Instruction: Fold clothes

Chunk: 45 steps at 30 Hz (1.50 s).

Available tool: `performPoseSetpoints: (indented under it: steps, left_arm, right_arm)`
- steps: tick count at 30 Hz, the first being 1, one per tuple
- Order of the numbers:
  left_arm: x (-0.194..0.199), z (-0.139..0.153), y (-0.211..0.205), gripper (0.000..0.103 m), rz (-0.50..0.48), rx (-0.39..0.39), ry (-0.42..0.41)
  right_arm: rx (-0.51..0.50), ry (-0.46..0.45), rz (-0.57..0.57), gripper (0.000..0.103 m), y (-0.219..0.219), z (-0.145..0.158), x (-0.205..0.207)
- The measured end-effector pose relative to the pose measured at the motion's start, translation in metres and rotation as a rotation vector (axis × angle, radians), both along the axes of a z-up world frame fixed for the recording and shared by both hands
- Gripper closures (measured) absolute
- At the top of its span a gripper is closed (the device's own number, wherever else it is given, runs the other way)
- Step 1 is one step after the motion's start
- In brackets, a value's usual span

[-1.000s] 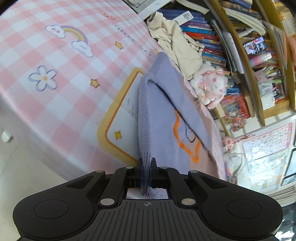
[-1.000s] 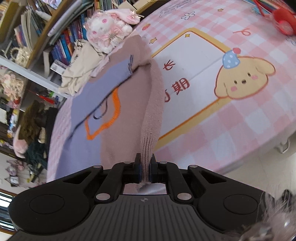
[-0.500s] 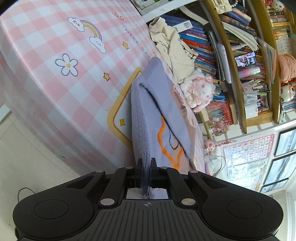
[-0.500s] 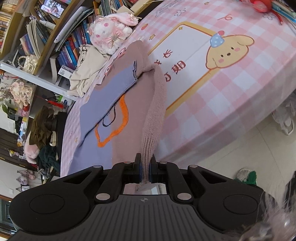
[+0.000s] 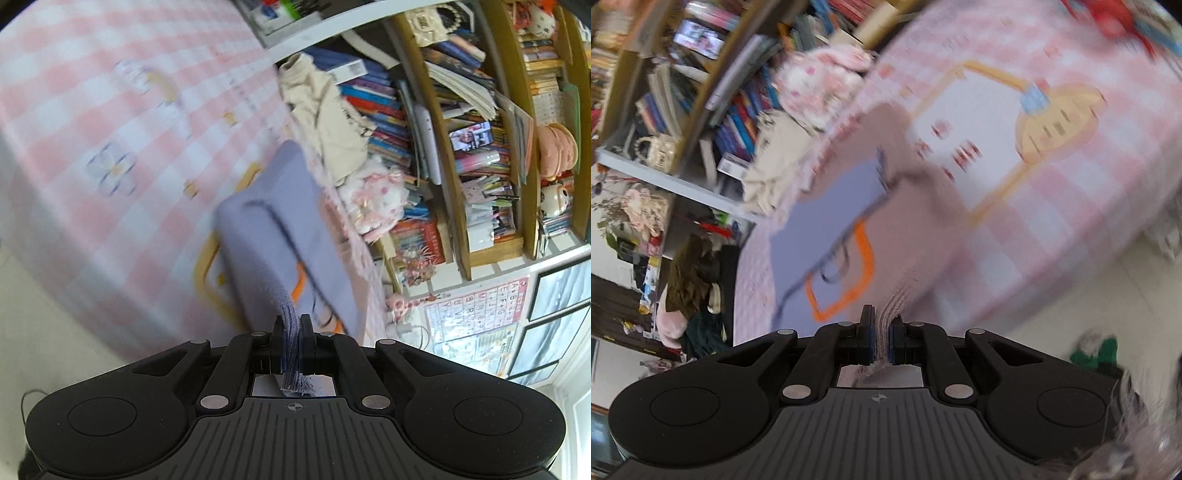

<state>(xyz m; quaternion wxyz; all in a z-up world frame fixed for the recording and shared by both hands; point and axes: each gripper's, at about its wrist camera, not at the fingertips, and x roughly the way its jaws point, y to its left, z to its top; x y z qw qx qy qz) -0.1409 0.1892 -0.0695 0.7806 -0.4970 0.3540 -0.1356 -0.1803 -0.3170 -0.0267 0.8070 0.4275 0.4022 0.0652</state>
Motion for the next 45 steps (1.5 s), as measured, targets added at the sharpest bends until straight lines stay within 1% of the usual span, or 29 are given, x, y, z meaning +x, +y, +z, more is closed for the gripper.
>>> performPoseSetpoints:
  steps: [4, 10, 14, 17, 20, 23, 31, 34, 35, 36, 37, 38, 39, 41, 42, 45]
  left_arm:
    - [0.025, 0.012, 0.0, 0.099, 0.016, -0.048, -0.031]
    - [0.07, 0.042, -0.007, 0.099, 0.036, -0.061, -0.11]
    - [0.109, 0.056, -0.015, 0.099, 0.06, -0.045, -0.128]
    - [0.142, 0.062, -0.024, 0.099, 0.075, -0.01, -0.111]
    - [0.171, 0.066, -0.032, 0.099, 0.092, 0.031, -0.091]
    - [0.193, 0.062, -0.038, 0.099, 0.106, 0.061, -0.057]
    - [0.227, 0.045, -0.051, 0.099, 0.136, 0.125, 0.025]
    - [0.239, 0.038, -0.055, 0.097, 0.146, 0.152, 0.063]
    - [0.243, 0.036, -0.056, 0.095, 0.145, 0.173, 0.085]
    - [0.248, 0.035, -0.057, 0.085, 0.14, 0.204, 0.112]
    - [0.253, 0.034, -0.058, 0.072, 0.136, 0.24, 0.141]
    - [0.255, 0.036, -0.057, 0.066, 0.137, 0.273, 0.151]
    - [0.254, 0.04, -0.057, 0.06, 0.144, 0.298, 0.139]
    - [0.252, 0.048, -0.055, 0.056, 0.158, 0.342, 0.108]
    - [0.248, 0.053, -0.054, 0.054, 0.167, 0.353, 0.081]
    - [0.239, 0.063, -0.055, 0.054, 0.156, 0.435, 0.028]
  right_arm:
    - [0.024, -0.043, -0.002, 0.096, -0.006, 0.011, 0.034]
    - [0.069, -0.1, 0.004, 0.096, -0.019, 0.023, 0.09]
    - [0.098, -0.139, 0.008, 0.096, -0.028, 0.032, 0.128]
    - [0.121, -0.167, 0.011, 0.096, -0.035, 0.038, 0.156]
    - [0.132, -0.148, 0.031, 0.096, -0.039, 0.032, 0.191]
    - [0.138, -0.119, 0.048, 0.096, -0.043, 0.02, 0.216]
    - [0.162, -0.03, 0.074, 0.096, -0.053, -0.014, 0.26]
    - [0.163, -0.012, 0.085, 0.095, -0.054, -0.025, 0.272]
    - [0.16, -0.007, 0.088, 0.091, -0.055, -0.028, 0.276]
    - [0.149, 0.001, 0.091, 0.089, -0.055, -0.031, 0.281]
    - [0.115, 0.003, 0.094, 0.086, -0.054, -0.03, 0.284]
    - [0.078, 0.004, 0.098, 0.082, -0.054, -0.03, 0.288]
    - [0.032, -0.021, 0.102, 0.079, -0.054, -0.025, 0.288]
    - [-0.06, -0.08, 0.109, 0.067, -0.057, -0.013, 0.287]
    - [-0.106, -0.11, 0.113, 0.064, -0.058, -0.008, 0.286]
    - [-0.19, -0.134, 0.151, 0.064, -0.058, -0.003, 0.282]
